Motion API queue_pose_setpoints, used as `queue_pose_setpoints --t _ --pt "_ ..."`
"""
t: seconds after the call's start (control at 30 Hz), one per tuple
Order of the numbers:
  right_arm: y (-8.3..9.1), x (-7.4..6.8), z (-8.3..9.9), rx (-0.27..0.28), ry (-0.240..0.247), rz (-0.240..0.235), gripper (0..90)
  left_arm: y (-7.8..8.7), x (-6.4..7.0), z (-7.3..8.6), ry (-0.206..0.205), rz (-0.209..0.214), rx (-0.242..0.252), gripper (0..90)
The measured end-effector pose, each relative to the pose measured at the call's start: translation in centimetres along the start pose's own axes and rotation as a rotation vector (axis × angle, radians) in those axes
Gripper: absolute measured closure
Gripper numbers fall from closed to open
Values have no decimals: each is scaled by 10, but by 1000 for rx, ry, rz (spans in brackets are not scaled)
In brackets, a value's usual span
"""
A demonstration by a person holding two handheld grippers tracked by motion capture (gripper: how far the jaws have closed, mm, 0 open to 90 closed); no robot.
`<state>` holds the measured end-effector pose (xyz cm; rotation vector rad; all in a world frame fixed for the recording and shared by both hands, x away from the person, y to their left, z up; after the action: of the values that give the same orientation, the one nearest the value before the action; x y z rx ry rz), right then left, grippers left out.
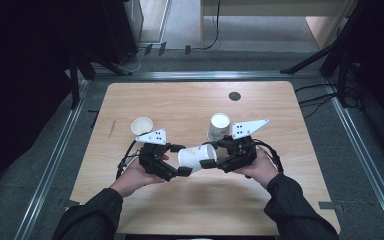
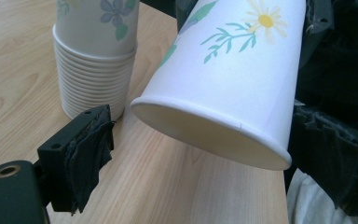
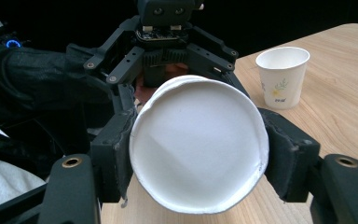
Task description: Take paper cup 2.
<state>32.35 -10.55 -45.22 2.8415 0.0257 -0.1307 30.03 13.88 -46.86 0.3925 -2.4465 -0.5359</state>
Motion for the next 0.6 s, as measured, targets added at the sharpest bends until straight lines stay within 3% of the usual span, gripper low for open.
queue_pose_setpoints --t 0.6 --pt "-7 -1 3 -6 -10 -19 346 -4 2 1 -28 26 -18 149"
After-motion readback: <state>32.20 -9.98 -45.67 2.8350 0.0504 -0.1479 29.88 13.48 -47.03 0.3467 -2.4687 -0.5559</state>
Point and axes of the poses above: each handheld gripper's, and its own axes: y roughly backward along the jaws, z roughly out of its underside, x roughly to its right, the point moved 2 cm from there along -y, roughly forward along the jaws, and after that the axes turned 13 degrees about y, right-handed, at the moved point
